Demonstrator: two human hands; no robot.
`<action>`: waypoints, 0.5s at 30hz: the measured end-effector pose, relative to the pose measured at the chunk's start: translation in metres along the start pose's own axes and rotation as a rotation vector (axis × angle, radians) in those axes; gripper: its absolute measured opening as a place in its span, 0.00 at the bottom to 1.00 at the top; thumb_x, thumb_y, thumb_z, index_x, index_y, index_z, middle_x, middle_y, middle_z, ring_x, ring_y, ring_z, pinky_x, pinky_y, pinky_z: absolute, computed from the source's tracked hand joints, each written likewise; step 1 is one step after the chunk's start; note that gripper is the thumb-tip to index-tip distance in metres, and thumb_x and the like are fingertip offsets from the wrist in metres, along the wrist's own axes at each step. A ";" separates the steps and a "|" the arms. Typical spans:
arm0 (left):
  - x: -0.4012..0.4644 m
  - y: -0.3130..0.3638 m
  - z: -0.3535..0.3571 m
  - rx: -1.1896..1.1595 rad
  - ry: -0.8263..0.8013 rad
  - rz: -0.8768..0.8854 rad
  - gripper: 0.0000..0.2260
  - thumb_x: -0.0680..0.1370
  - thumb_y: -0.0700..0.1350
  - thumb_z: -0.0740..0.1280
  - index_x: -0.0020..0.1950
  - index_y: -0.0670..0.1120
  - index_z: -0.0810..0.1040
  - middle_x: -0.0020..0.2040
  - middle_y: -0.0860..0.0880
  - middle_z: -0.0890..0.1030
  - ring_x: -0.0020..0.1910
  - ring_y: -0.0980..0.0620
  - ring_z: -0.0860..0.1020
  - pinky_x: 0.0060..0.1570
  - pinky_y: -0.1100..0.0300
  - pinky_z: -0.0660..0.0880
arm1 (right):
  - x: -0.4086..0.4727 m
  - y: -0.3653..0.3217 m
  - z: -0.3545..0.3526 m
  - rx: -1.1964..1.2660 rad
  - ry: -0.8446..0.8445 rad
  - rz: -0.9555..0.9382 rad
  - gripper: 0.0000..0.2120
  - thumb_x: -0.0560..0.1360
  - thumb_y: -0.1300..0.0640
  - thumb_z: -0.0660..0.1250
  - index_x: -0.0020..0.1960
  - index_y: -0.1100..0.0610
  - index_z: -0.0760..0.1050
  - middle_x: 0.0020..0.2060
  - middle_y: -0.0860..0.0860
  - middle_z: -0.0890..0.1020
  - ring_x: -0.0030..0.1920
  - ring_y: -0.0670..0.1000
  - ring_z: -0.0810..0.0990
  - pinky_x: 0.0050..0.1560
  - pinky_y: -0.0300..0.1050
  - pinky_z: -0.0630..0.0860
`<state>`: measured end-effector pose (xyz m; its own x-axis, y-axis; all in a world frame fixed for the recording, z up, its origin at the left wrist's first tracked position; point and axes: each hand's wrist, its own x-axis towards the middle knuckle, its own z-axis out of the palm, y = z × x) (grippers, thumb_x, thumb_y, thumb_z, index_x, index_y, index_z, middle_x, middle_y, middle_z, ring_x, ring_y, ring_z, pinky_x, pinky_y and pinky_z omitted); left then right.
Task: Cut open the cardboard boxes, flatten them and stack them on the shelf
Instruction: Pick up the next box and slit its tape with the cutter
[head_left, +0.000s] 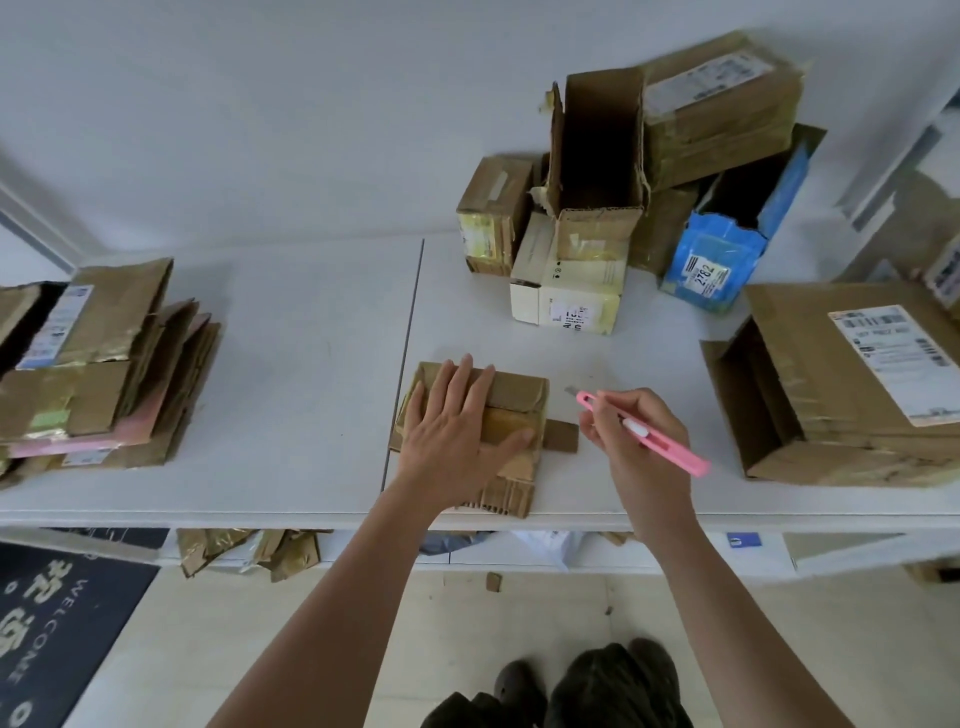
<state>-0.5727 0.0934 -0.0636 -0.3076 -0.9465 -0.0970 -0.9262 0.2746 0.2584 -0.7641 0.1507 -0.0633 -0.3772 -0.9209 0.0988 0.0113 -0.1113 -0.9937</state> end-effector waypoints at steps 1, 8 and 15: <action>0.001 -0.001 -0.001 0.002 -0.022 0.010 0.41 0.72 0.74 0.48 0.81 0.55 0.45 0.81 0.53 0.42 0.79 0.53 0.39 0.77 0.48 0.38 | -0.001 0.001 0.004 -0.007 0.005 -0.014 0.04 0.78 0.64 0.67 0.48 0.66 0.76 0.41 0.56 0.84 0.44 0.55 0.85 0.48 0.59 0.82; 0.004 -0.006 -0.013 -0.040 -0.167 0.032 0.40 0.78 0.63 0.62 0.80 0.55 0.40 0.80 0.53 0.36 0.78 0.54 0.34 0.75 0.49 0.33 | -0.002 0.005 0.019 -0.120 0.048 -0.094 0.04 0.79 0.63 0.67 0.47 0.64 0.76 0.39 0.56 0.83 0.42 0.53 0.85 0.42 0.57 0.82; 0.006 -0.006 -0.016 -0.080 -0.206 0.033 0.39 0.79 0.58 0.63 0.80 0.55 0.39 0.80 0.53 0.35 0.77 0.55 0.31 0.75 0.50 0.32 | 0.000 0.003 0.026 -0.211 -0.012 -0.199 0.05 0.78 0.64 0.67 0.45 0.65 0.75 0.35 0.55 0.81 0.36 0.50 0.81 0.34 0.43 0.77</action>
<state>-0.5653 0.0837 -0.0500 -0.3835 -0.8803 -0.2792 -0.8969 0.2830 0.3398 -0.7403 0.1409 -0.0650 -0.3417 -0.8933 0.2921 -0.2556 -0.2108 -0.9435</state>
